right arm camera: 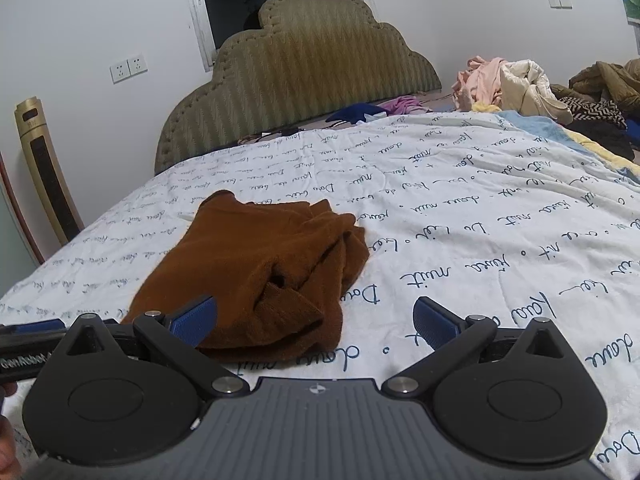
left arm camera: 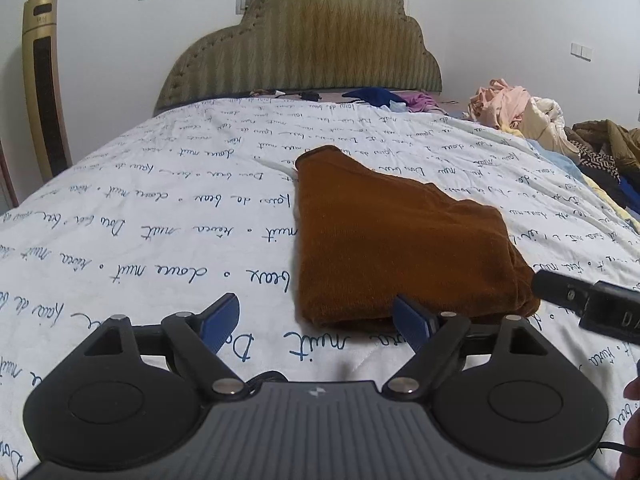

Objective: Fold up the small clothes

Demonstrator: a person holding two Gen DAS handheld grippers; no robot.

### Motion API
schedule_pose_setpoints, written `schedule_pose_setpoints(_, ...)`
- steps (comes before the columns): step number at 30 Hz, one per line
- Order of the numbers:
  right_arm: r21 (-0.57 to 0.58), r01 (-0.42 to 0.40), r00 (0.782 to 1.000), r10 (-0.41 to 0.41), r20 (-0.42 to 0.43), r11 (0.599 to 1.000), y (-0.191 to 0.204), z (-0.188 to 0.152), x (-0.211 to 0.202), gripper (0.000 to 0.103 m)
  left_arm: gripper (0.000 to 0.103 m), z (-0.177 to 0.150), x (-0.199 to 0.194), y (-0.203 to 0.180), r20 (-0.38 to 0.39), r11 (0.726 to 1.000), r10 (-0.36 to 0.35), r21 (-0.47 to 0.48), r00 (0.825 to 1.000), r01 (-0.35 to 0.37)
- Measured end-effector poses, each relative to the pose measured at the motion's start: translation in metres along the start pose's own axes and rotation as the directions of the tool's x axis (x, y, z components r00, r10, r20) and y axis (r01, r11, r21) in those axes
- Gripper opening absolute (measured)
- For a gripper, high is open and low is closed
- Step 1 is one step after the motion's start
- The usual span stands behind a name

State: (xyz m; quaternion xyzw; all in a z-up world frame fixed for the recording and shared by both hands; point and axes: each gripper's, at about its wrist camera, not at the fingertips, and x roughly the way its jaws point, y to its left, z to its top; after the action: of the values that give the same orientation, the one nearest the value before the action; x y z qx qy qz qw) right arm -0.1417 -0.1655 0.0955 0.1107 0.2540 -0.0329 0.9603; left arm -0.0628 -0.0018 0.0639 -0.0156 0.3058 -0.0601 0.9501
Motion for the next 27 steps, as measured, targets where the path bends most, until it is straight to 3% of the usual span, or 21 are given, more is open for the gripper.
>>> schedule_pose_setpoints(13,-0.008,0.013,0.999,-0.014,-0.051,1.000,-0.009,-0.018,0.014,0.103,0.084,-0.007,0.009,-0.001,-0.010,1.000,0.018,0.007,1.000,-0.018)
schedule_pose_setpoints(27,-0.026,0.021,0.999,-0.022,-0.045,0.999,-0.010,-0.023,0.018,0.103,0.084,-0.012,0.016,-0.008,-0.023,0.999,0.039,0.023,0.999,-0.038)
